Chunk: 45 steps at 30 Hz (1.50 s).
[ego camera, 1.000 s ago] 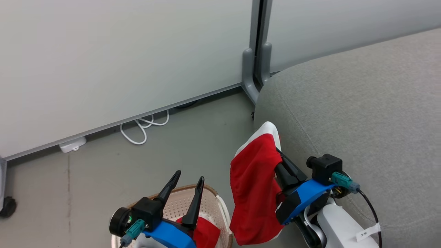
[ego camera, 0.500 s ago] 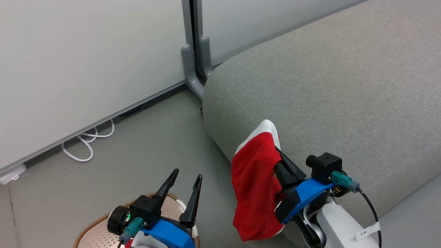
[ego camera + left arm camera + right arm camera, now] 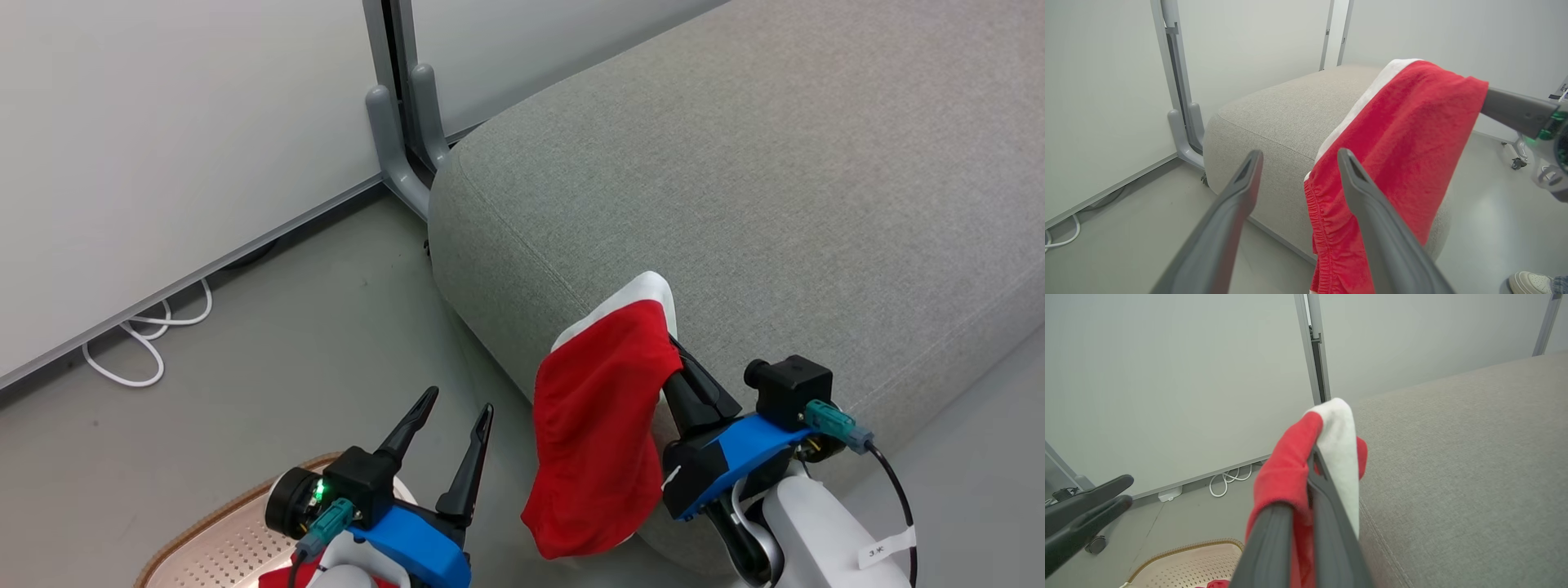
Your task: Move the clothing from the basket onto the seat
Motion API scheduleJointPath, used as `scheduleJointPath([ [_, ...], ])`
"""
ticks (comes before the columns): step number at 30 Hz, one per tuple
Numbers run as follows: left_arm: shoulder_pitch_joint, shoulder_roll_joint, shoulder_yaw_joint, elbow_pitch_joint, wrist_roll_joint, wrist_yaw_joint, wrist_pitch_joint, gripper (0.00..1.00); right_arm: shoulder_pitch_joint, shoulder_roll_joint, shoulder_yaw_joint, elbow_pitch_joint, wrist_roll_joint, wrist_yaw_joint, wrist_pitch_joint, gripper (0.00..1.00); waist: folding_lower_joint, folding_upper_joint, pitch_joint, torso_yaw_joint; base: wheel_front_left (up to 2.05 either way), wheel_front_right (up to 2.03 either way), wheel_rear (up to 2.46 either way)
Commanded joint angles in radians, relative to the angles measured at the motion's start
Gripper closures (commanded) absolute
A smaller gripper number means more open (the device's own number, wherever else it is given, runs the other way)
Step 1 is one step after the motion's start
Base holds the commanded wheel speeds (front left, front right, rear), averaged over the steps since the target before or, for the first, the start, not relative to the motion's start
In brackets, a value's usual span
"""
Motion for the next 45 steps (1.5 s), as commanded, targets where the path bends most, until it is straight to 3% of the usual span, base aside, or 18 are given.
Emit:
scheduleJointPath([
  [1, -0.017, 0.006, -0.005, 0.002, -0.003, -0.001, -0.003, 0.0, 0.013, -0.001, -0.003, -0.006, 0.0, 0.0, -0.004, 1.0, 0.0, 0.0, 0.001, 0.0, 0.0, 0.0, 0.0],
  [11, -0.008, 0.023, 0.02, -0.012, 0.006, -0.001, -0.003, 0.0, -0.064, -0.001, -0.046, 0.01, 0.008, 0.0, -0.004, 1.0, 0.0, 0.0, 0.024, 0.001, 0.0, 0.0, 0.0],
  [19, -0.031, 0.058, 0.033, -0.041, 0.031, -0.001, -0.003, 0.0, -0.28, -0.004, -0.222, 0.062, -0.06, 0.0, 0.025, 1.0, 0.0, 0.0, 0.098, 0.033, 0.0, 0.0, 0.0],
  [25, -0.08, 0.081, 0.019, -0.062, 0.041, -0.001, -0.003, 0.0, -0.464, -0.081, -0.372, 0.057, -0.083, 0.0, 0.098, 1.0, 0.0, 0.0, 0.183, 0.085, 0.0, 0.0, 0.0],
  [34, -0.157, 0.122, -0.005, -0.123, 0.059, -0.001, -0.003, 0.0, -0.638, -0.275, -0.651, 0.039, -0.123, 0.0, 0.128, 1.0, 0.0, 0.0, 0.332, 0.18, 0.0, 0.0, 0.0],
  [41, -0.184, 0.183, 0.009, -0.19, 0.082, -0.001, -0.003, 0.0, -0.62, -0.323, -0.816, 0.09, -0.183, 0.0, 0.095, 1.0, 0.0, 0.0, 0.444, 0.213, 0.0, 0.0, 0.0],
  [45, -0.186, 0.217, 0.023, -0.219, 0.094, 0.001, -0.003, 0.0, -0.593, -0.294, -0.869, 0.165, -0.218, 0.0, 0.064, 1.0, 0.0, 0.0, 0.495, 0.217, 0.0, 0.0, 0.0],
])
